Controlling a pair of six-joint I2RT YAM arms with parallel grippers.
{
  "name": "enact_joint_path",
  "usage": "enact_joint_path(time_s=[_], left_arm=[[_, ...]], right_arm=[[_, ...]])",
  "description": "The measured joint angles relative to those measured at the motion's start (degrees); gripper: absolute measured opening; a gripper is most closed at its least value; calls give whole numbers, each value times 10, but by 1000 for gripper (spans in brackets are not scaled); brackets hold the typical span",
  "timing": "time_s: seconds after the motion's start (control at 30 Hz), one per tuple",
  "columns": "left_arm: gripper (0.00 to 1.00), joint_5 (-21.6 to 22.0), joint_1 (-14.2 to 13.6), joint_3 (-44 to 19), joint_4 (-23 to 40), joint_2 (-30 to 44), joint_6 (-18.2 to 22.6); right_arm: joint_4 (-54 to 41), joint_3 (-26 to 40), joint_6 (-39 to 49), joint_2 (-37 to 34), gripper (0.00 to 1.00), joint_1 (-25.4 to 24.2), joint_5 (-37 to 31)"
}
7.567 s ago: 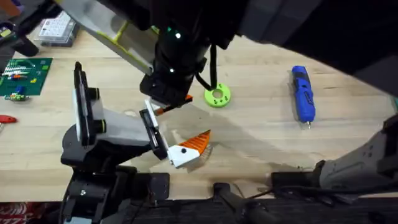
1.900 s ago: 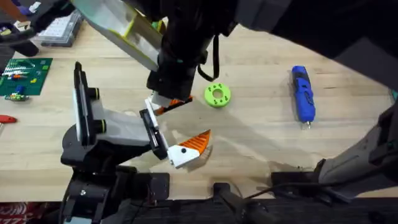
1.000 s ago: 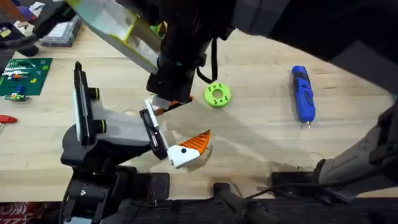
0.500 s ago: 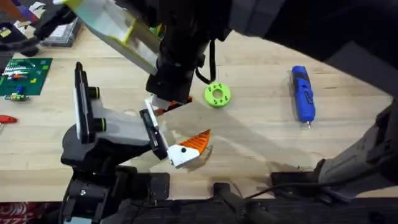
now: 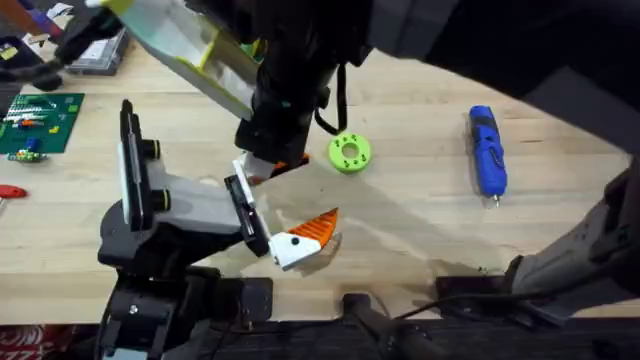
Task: Pick up the gripper from the table and insert it into the empty holder that is missing its gripper. Then pick up a screw, insert it into the mounting hole, and use the screwdriver to tighten it. Finally, clean up the table by picking up the vegetable and placing it into the bucket.
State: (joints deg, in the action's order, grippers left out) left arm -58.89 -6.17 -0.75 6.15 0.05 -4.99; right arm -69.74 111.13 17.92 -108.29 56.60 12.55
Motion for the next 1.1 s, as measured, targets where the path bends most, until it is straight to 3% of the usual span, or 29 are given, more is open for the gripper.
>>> enact_joint_path(time_s=[0.17,0.2,0.23,0.83,1.1], left_arm=[[986,2,2,0,0,0,-3],[986,1,2,0,0,0,-3],[986,0,2,0,0,0,-2],[986,0,1,0,0,0,-2],[986,0,1,0,0,0,1]], right_arm=[[-7,0,3,0,862,-1,0],[-6,0,6,0,957,-5,-5],[-7,0,5,0,986,-8,-5],[-10,0,5,0,997,-11,-4],[-19,-1,-11,20,998,-56,4]])
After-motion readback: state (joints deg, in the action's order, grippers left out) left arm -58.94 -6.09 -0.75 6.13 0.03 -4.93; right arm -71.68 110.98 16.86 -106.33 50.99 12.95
